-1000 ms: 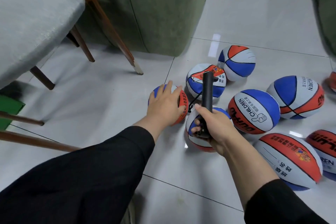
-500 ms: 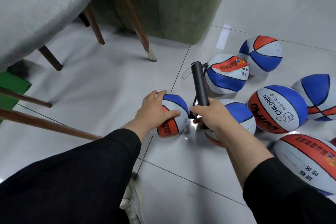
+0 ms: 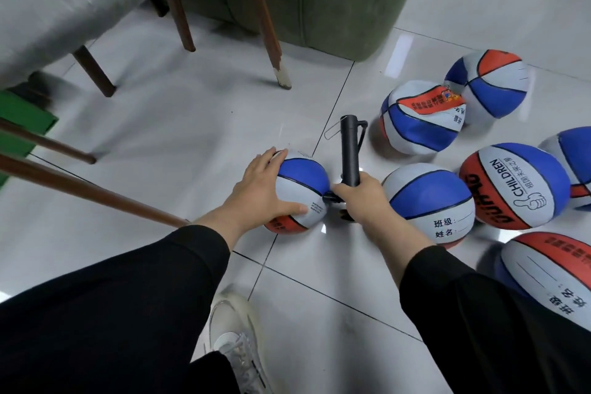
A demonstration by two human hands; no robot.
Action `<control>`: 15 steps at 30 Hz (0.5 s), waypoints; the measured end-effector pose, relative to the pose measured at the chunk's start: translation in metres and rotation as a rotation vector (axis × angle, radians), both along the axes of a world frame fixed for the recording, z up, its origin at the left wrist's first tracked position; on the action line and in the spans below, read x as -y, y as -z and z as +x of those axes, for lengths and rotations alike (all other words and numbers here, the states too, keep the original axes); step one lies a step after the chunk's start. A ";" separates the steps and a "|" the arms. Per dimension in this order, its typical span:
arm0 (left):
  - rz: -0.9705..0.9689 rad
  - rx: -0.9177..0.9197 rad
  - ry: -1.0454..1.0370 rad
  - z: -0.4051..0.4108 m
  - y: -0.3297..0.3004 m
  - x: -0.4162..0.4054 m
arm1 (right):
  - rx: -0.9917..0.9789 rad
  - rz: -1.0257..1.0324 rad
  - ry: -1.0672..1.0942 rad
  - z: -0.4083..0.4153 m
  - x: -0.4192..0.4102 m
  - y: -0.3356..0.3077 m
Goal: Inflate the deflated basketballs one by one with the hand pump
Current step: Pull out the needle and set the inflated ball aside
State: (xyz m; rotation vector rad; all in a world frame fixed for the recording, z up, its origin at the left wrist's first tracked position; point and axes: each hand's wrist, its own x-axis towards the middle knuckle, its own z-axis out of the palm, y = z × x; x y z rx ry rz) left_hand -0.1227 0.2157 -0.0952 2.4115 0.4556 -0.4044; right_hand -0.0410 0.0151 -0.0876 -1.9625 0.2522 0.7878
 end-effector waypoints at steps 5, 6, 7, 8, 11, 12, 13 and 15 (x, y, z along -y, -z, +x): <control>-0.011 -0.031 -0.004 0.009 -0.004 -0.005 | -0.149 0.120 -0.007 0.006 -0.005 0.002; 0.021 -0.049 0.007 0.013 -0.008 -0.003 | -0.181 0.145 -0.014 0.007 -0.003 0.001; 0.068 -0.066 0.027 0.017 -0.010 0.000 | -0.211 0.160 -0.031 0.009 -0.001 -0.001; 0.119 -0.073 0.058 0.019 -0.011 0.005 | -0.235 0.160 -0.062 0.012 0.003 -0.002; 0.216 -0.047 0.150 0.015 -0.009 0.020 | -0.287 0.120 -0.179 0.012 0.010 -0.006; 0.225 -0.036 0.148 0.013 -0.008 0.022 | -0.300 0.129 -0.179 0.011 0.010 -0.004; 0.227 -0.030 0.135 0.011 -0.007 0.022 | -0.314 0.149 -0.161 0.010 0.009 -0.003; 0.218 -0.031 0.112 0.010 -0.008 0.018 | -0.321 0.179 -0.129 0.007 0.006 -0.002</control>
